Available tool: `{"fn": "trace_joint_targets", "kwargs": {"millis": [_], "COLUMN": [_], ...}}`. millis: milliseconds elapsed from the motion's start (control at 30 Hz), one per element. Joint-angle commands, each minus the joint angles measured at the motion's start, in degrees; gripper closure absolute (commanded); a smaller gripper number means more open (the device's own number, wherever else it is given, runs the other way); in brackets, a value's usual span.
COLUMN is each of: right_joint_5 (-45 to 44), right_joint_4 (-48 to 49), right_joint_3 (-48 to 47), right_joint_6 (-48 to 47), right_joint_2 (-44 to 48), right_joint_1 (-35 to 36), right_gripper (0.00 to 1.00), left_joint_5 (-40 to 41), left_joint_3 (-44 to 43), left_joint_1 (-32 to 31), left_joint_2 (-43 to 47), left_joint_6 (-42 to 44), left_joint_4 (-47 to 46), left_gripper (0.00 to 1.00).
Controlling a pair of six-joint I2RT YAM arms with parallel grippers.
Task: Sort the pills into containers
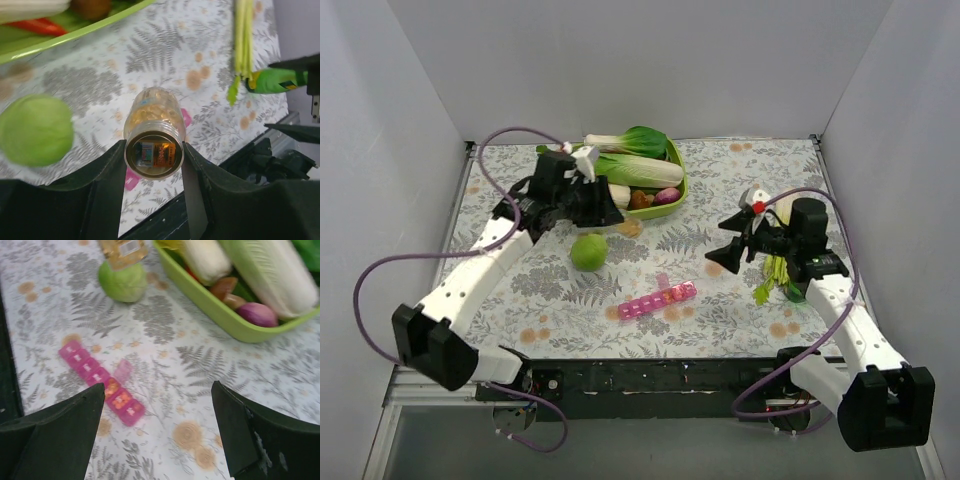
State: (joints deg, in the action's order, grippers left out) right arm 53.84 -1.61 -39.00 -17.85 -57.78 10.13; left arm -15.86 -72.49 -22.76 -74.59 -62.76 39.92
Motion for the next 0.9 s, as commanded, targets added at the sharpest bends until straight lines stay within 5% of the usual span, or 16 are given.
{"fn": "trace_joint_targets", "kwargs": {"millis": [0,300,567,867], "right_joint_5": [-6.5,-8.8,-5.2,-3.2], "right_joint_4": [-3.5,-7.3,-5.0,-3.4], "right_joint_3": [-5.5,-7.0,-5.2,-3.6], "right_joint_6": [0.8,-0.1,1.8,2.7], "right_joint_2": [2.4,5.5,5.7,5.6], "right_joint_1": [-8.1,-16.3,-19.4,-19.9], "right_gripper": [0.06,0.06,0.06,0.06], "left_joint_5": [-1.0,5.0,10.1,21.8], "left_joint_3": [-9.5,-54.5,-59.8,-61.0], "left_joint_1": [-9.7,-18.1,-20.3,-24.1], "left_joint_2": [-13.5,-53.3,-61.6,-62.6], "left_joint_6": [0.9,6.7,6.9,11.1], "left_joint_4": [-1.9,10.2,7.8,8.1], "left_gripper": [1.00,1.00,0.99,0.82]}}
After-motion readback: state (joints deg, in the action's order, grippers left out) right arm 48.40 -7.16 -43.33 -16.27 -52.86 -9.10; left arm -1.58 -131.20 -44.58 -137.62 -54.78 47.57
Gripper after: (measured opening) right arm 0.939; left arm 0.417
